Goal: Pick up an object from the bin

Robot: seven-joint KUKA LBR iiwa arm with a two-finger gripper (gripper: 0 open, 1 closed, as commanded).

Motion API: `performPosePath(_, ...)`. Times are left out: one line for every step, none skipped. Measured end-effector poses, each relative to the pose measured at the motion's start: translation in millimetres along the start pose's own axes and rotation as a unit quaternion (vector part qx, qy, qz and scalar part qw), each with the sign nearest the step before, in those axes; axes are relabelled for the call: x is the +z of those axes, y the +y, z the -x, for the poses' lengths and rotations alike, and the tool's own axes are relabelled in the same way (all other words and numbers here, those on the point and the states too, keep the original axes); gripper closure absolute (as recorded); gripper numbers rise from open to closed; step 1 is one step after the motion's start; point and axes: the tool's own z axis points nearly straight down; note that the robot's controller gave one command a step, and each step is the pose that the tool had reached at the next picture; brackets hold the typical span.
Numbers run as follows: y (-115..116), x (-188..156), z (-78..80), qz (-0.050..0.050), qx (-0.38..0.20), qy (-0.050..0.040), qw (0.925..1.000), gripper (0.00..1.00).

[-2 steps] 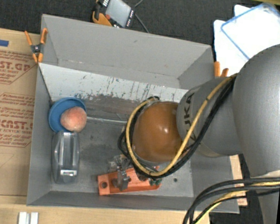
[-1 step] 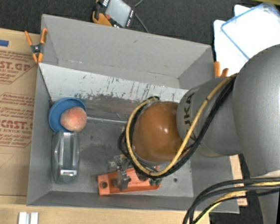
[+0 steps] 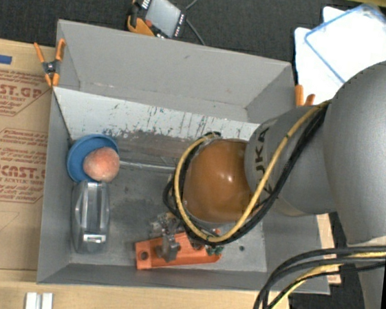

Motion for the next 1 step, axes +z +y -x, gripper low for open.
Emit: performPosePath(0.0, -4.9, 0.1, 0.000, 0.000, 0.0001, 1.0000, 1.00)
